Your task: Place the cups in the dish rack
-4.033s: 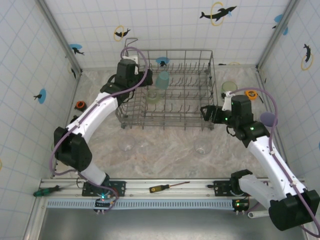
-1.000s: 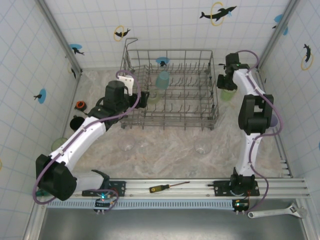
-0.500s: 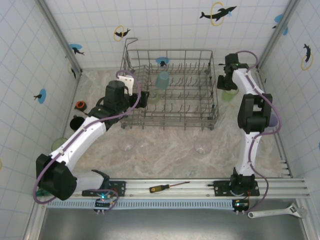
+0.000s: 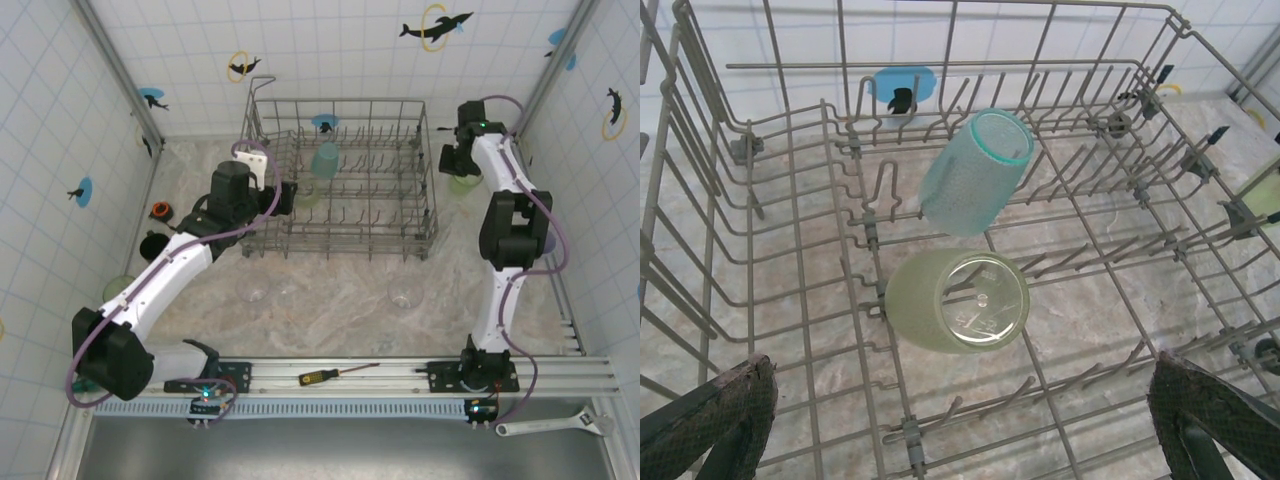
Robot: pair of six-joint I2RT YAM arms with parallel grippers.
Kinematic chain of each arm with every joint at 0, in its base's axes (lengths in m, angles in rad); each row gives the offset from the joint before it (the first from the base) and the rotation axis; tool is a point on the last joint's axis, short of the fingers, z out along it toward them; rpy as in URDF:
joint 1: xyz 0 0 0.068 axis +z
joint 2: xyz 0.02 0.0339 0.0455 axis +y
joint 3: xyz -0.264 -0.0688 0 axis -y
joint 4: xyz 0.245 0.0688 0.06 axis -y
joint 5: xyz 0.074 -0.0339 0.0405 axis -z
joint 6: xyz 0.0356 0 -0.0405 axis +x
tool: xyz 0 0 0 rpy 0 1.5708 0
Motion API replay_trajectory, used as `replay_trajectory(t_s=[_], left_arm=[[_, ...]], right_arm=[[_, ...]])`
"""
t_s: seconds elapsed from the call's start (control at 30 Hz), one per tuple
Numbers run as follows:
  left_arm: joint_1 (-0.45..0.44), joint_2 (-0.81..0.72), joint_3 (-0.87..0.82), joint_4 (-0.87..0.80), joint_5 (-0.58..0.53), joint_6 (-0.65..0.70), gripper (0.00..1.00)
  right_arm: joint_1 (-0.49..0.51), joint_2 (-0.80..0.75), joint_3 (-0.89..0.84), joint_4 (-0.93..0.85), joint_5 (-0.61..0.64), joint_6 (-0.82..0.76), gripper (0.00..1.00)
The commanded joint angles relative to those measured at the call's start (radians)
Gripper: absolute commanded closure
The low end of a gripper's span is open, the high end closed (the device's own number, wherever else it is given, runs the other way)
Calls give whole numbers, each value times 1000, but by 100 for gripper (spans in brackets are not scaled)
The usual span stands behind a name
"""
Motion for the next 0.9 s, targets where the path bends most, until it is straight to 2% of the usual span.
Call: replay_trajectory(t_s=[0.0,0.23,0.4,0.53,0.87], left_arm=[[2,27,29,-47,-20,-23,2],[2,53,67,-42,21,-64,2],[2,78,135,-69,66,-78,2],[2,112,196,-95,116,-142,2],[2,193,309,-73,221,-254,2]], right_arm=[[-3,-141,76,17,-37,28,100],[4,-229,78,64,-108,82,100],[37,-286,79,98,-145,97,100],[71,-326,70,118,-180,103,100],[108,-454,-109,323,-364,165,100]])
